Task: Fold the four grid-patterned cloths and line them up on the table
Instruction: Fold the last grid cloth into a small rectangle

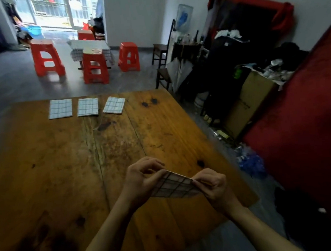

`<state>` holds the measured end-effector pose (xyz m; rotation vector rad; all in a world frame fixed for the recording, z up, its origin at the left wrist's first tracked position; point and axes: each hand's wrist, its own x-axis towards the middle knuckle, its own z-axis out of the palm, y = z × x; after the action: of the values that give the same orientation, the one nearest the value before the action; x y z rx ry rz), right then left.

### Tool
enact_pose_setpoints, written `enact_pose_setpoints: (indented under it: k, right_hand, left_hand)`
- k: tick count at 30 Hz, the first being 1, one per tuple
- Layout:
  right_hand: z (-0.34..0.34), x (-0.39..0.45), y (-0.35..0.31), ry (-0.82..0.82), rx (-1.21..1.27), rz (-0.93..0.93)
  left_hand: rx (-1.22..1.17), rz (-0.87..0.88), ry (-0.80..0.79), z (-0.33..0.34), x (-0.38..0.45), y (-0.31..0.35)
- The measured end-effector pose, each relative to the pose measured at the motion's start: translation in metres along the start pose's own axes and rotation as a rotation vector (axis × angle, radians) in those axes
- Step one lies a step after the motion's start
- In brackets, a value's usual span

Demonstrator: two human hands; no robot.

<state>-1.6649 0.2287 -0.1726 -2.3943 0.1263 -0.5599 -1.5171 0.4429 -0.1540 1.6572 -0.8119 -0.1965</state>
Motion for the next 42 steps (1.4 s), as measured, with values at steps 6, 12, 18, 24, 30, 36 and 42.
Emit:
enact_pose_setpoints:
  k: [6, 12, 18, 24, 30, 36, 42]
  right_hand:
    - [-0.05, -0.049, 0.018, 0.15, -0.042, 0.074]
    - [-0.104, -0.121, 0.036, 0.272, -0.021, 0.219]
    - [-0.17, -0.207, 0.06, 0.415, 0.016, 0.311]
    - [-0.239, -0.307, 0.087, 0.418, 0.054, 0.442]
    - [-0.297, -0.394, 0.107, 0.481, -0.001, 0.57]
    - [-0.347, -0.446, 0.122, 0.572, -0.004, 0.704]
    - [-0.383, -0.457, 0.155, 0.569, -0.123, 0.764]
  left_hand:
    - [-0.006, 0.042, -0.064, 0.041, 0.001, 0.018]
    - [0.042, 0.138, -0.162, 0.11, -0.002, 0.054]
    - [0.114, 0.151, -0.261, 0.21, -0.027, 0.11]
    - [0.185, 0.246, -0.257, 0.314, -0.076, 0.166]
    - [0.108, 0.237, -0.384, 0.411, -0.1, 0.196]
    - [0.073, 0.339, -0.54, 0.505, -0.089, 0.234]
    - [0.098, 0.625, -0.781, 0.602, -0.083, 0.251]
